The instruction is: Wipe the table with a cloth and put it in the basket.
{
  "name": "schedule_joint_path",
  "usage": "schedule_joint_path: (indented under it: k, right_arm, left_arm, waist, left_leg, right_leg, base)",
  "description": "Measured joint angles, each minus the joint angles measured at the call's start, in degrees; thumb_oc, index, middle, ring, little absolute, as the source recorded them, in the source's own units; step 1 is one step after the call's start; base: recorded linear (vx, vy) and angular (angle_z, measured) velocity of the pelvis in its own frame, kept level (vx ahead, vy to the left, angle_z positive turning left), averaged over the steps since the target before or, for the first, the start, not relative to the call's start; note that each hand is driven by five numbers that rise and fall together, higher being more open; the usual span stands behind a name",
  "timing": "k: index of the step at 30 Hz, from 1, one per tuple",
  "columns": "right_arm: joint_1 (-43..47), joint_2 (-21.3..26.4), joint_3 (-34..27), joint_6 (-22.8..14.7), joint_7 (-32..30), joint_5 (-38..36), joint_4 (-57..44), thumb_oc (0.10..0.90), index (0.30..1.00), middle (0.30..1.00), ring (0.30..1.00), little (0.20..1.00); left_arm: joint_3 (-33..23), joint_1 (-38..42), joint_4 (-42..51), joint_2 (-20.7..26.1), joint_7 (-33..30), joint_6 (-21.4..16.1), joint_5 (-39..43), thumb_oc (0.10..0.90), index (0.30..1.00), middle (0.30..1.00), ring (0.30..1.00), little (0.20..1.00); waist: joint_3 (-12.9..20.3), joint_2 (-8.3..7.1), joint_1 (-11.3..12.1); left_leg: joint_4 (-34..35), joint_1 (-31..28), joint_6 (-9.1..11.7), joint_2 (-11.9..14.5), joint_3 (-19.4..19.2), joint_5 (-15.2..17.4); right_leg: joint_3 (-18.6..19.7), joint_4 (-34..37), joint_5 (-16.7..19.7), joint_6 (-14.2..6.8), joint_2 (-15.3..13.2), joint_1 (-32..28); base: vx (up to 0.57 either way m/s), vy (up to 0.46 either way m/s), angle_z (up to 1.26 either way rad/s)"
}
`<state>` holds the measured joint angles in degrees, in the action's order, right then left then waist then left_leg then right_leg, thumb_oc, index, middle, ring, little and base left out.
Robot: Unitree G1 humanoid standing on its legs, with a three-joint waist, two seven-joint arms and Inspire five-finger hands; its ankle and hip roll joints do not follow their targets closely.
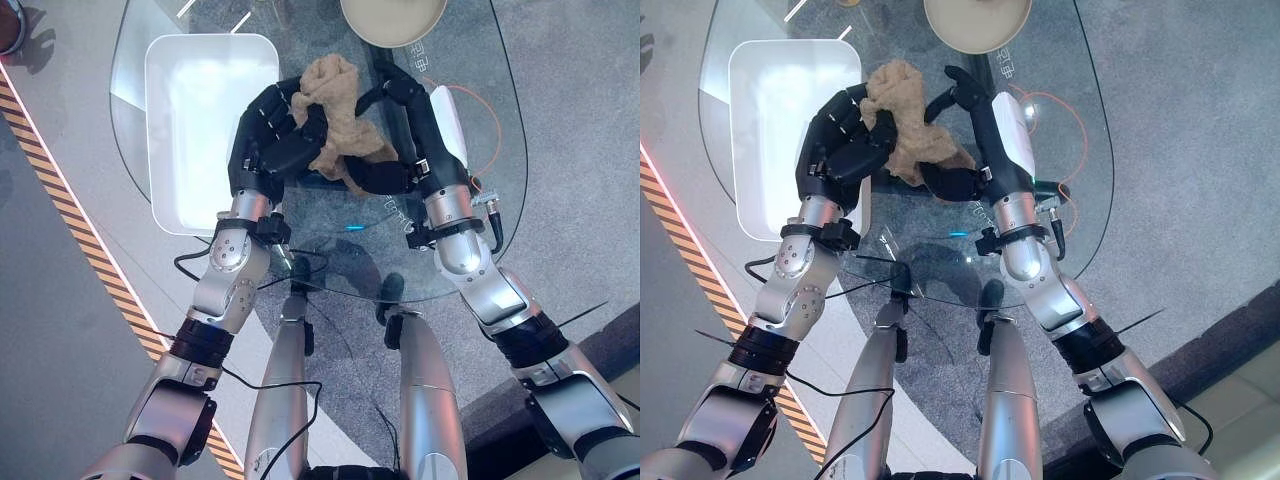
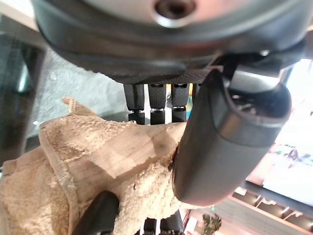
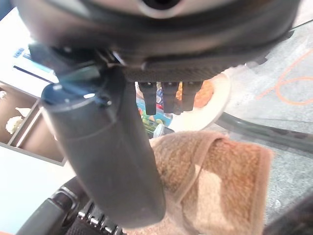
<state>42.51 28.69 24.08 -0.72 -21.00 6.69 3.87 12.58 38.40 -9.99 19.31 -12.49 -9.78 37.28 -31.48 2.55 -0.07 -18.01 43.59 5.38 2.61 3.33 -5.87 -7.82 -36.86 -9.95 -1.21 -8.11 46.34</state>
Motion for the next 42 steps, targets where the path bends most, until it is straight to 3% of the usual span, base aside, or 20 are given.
schedule_joint_path:
  k: [17,32,42]
  right_arm:
    - [0.39,-0.42,-0.02,0.00,0.02,0.01,0.00,0.800,0.900,0.900,0.900,0.900]
    - [0.50,-0.27,-0.45,0.00,-0.79,0.00,0.00,0.800,0.900,0.900,0.900,0.900]
    - [0.49,0.31,-1.45,0.01,-6.51,0.01,0.09,0.800,0.900,0.900,0.900,0.900]
  left_arm:
    - [-1.65,-0.01,-0.01,-0.16,-6.79,-1.29,-3.68,0.100,0.300,0.300,0.300,0.200]
    - [-6.02,-0.01,-0.24,-0.21,-13.50,-6.01,-4.37,0.100,0.300,0.300,0.300,0.200]
    - [-6.69,0.00,-1.59,-0.18,-17.46,-7.77,-4.49,0.100,0.300,0.300,0.300,0.200]
  waist:
    - [0.00,0.00,-0.01]
    - [0.00,0.00,0.11]
    - [0.00,0.01,0.01]
  left_leg:
    - [0.11,0.00,0.00,0.00,-0.02,0.00]
    - [0.11,0.00,0.00,0.00,-0.38,0.00]
    - [0.16,0.00,0.00,0.04,-0.66,0.00]
  right_leg:
    - [0.06,0.01,0.00,0.00,0.00,0.11]
    - [0.34,-0.13,0.00,0.00,-0.02,0.36]
    - [0.49,-0.21,0.00,0.00,-0.04,0.56]
  base:
    - [0.00,0.000,0.00]
    - [0.00,0.000,0.00]
    - [0.00,0.000,0.00]
